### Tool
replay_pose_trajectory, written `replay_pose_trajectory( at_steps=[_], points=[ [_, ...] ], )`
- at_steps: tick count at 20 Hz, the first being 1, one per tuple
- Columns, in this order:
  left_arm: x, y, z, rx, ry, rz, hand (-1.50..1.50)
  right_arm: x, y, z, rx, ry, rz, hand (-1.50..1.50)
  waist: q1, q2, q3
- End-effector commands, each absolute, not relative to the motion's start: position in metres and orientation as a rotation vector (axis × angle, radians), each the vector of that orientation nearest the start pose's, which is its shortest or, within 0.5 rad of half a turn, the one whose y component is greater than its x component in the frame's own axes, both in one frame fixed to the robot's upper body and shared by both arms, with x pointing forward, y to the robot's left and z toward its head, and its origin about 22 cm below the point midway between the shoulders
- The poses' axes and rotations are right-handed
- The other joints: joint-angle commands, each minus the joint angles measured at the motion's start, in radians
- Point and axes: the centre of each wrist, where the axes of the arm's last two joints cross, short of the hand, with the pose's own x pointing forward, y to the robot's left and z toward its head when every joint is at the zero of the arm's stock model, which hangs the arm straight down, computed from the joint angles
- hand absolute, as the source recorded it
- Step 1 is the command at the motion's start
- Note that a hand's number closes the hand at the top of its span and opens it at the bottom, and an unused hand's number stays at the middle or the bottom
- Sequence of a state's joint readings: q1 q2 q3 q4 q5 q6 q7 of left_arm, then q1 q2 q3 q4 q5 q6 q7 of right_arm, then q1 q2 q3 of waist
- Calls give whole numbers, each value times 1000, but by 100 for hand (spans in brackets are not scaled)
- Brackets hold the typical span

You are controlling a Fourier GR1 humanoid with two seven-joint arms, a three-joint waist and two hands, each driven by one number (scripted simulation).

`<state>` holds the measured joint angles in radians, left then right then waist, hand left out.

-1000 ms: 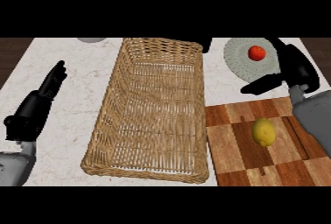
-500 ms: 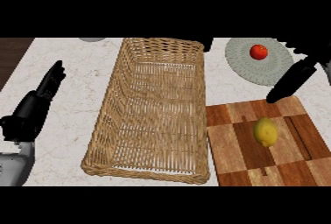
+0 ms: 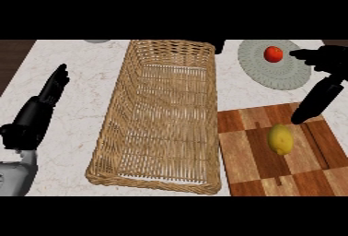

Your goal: Pick the lemon from the cutting board and place it in the basket

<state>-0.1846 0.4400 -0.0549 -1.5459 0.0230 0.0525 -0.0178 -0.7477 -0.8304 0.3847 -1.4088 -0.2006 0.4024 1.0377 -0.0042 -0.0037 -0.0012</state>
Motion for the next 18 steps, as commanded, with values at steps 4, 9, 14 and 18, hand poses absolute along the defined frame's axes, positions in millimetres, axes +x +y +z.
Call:
replay_pose_trajectory(
  at_steps=[4,9,14,18],
  points=[
    [288,289,65,297,-1722,-375,0,345,-285,179,-652,-527,987,-150,-5,3,1],
    [278,302,67,312,-1725,-361,0,339,-278,164,-621,-487,994,-150,2,0,1],
    [270,287,75,296,-1731,-376,0,337,-268,123,-655,-473,981,-150,11,2,1],
    [276,287,65,306,-1720,-384,0,328,-288,122,-657,-463,996,-150,3,2,1]
  ],
)
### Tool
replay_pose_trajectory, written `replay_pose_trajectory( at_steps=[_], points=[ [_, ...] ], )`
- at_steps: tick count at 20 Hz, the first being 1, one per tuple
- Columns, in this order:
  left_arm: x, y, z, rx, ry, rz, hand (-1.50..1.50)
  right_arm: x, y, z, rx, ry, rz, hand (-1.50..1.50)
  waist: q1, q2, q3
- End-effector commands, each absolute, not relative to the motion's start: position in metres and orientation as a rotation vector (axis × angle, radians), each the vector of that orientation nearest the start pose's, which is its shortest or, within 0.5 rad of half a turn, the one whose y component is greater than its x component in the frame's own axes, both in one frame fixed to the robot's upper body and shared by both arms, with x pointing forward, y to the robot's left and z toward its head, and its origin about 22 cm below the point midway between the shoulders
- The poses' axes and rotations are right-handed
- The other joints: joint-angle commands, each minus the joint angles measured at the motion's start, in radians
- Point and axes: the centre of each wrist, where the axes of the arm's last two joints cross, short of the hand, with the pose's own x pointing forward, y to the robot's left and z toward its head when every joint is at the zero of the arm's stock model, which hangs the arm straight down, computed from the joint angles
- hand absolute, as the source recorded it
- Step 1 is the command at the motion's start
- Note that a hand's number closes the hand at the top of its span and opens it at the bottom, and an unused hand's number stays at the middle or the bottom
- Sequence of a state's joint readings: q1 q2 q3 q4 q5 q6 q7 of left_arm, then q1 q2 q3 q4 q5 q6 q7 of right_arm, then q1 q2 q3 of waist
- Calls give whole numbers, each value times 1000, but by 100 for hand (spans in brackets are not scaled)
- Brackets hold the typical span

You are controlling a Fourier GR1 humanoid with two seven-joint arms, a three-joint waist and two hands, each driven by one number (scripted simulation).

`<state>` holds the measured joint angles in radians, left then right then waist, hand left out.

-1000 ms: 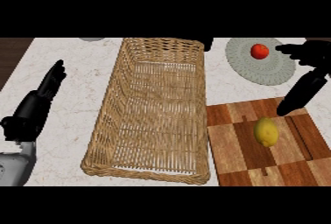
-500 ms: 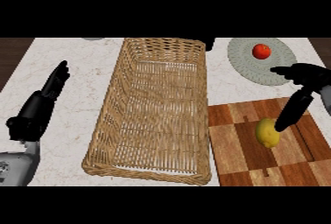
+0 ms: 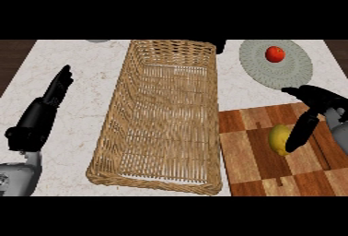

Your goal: Pick the lemon from the cutting board and place it in the basket

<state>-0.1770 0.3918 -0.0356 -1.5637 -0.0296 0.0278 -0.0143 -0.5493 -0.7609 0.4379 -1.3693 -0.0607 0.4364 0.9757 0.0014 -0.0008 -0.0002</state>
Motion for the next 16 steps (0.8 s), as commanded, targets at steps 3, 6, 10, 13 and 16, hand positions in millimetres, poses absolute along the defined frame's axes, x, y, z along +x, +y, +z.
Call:
replay_pose_trajectory(
  at_steps=[3,6,10,13,16],
  points=[
    [291,297,76,291,-1722,-365,0,329,-277,118,-660,-487,981,-150,-3,0,0],
    [292,307,75,282,-1718,-373,0,330,-288,120,-683,-523,995,-150,-2,1,0],
    [293,287,100,310,-1719,-372,0,313,-273,92,-690,-519,978,-150,-6,-1,0],
    [271,307,69,312,-1711,-381,0,317,-294,93,-704,-506,978,-150,-1,0,0],
    [294,287,86,287,-1732,-387,0,326,-278,80,-662,-528,939,-150,-1,1,0]
  ],
)
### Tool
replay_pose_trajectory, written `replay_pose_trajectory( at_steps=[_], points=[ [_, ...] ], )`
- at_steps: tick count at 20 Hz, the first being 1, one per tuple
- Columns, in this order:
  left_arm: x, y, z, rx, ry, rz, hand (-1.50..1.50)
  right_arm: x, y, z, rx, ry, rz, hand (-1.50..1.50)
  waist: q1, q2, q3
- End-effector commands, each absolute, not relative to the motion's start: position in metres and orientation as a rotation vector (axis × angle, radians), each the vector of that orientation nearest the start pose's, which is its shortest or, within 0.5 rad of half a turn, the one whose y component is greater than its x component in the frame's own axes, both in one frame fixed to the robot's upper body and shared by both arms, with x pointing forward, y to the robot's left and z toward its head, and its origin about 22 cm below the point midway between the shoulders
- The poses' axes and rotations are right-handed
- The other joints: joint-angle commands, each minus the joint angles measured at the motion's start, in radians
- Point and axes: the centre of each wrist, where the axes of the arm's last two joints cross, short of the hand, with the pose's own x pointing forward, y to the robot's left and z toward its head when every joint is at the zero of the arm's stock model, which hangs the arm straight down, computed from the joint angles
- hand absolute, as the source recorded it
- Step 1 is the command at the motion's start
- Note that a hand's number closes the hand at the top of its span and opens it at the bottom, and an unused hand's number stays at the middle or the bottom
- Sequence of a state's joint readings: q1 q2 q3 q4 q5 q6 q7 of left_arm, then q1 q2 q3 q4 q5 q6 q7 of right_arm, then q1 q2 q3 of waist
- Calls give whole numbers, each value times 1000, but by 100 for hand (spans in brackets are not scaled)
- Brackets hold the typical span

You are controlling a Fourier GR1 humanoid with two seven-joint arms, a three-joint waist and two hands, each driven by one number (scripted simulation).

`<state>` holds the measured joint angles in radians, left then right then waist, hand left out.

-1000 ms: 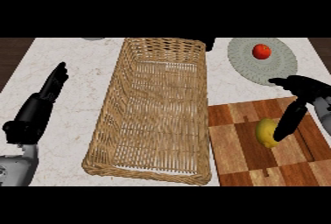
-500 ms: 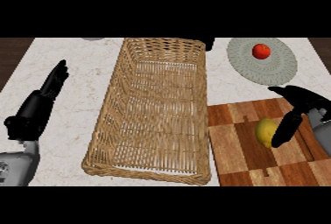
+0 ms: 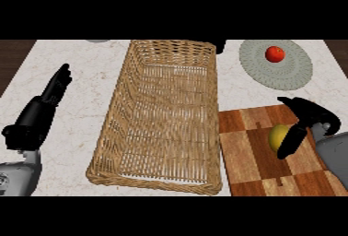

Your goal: Pick the lemon from the cutting board and place it in the basket

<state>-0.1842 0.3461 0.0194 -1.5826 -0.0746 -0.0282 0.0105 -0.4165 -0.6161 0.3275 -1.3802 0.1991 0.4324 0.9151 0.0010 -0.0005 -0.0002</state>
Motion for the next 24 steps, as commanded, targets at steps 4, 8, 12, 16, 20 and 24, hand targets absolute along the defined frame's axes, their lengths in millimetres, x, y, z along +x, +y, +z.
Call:
replay_pose_trajectory(
  at_steps=[4,8,12,16,20,24],
  points=[
    [293,282,60,300,-1721,-372,0,317,-280,80,-674,-520,938,-150,-3,1,0],
    [283,295,68,298,-1729,-375,0,318,-266,77,-642,-505,974,-150,2,0,0],
    [282,298,76,327,-1724,-378,0,301,-260,60,-667,-479,941,-150,0,-1,0],
    [272,313,69,304,-1726,-371,0,306,-278,52,-668,-486,924,-150,1,0,0],
    [264,287,79,282,-1723,-364,0,305,-269,28,-667,-463,931,-150,3,0,0],
    [291,305,72,304,-1736,-371,0,320,-283,34,-621,-520,884,150,1,1,0]
  ],
)
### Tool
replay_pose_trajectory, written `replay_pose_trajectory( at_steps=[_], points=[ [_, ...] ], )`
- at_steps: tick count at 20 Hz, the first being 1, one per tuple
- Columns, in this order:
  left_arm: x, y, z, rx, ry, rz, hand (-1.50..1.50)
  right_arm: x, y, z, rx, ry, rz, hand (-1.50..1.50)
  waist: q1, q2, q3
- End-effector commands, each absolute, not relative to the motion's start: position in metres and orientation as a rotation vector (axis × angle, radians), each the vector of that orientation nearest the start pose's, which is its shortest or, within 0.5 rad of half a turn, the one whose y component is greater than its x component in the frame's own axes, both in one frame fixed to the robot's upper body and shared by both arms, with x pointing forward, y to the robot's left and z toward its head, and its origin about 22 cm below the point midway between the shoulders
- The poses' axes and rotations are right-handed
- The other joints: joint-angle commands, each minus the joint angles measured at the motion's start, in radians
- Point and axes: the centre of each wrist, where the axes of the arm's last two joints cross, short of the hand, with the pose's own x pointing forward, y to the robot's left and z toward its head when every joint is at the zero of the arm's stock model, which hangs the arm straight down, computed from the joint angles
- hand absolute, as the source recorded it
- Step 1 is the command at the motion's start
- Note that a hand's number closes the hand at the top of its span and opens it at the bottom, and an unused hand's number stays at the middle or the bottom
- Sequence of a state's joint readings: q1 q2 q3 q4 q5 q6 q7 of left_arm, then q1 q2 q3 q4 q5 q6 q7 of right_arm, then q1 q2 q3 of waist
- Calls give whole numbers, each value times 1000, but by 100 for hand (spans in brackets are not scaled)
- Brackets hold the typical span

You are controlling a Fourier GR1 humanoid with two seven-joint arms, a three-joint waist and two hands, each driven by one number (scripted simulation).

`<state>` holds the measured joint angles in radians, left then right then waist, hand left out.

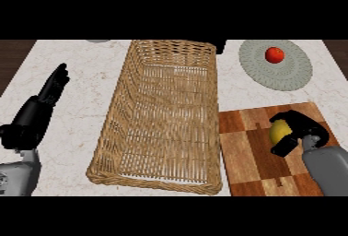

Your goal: Pick the lemon from the cutting board and place it in the basket

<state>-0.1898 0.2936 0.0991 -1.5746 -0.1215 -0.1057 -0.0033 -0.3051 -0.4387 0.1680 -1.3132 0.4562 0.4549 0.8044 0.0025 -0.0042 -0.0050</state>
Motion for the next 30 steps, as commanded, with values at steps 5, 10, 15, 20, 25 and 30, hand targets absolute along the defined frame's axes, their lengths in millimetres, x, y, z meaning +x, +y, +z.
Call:
replay_pose_trajectory(
  at_steps=[5,10,15,20,25,30],
  points=[
    [294,285,85,292,-1712,-377,0,312,-278,41,-664,-521,974,150,-2,4,5],
    [297,295,64,281,-1708,-361,0,314,-288,28,-710,-580,1004,150,-3,5,5],
    [291,284,83,280,-1737,-395,0,323,-292,26,-850,-722,1113,150,11,6,6],
    [286,296,66,290,-1725,-382,0,315,-335,42,-990,-934,1285,150,8,8,6],
    [288,279,67,297,-1709,-371,0,325,-332,69,-1106,-1163,1069,150,-5,3,6],
    [288,300,72,308,-1714,-367,0,339,-303,134,-916,-1619,739,150,-15,-6,5]
  ],
)
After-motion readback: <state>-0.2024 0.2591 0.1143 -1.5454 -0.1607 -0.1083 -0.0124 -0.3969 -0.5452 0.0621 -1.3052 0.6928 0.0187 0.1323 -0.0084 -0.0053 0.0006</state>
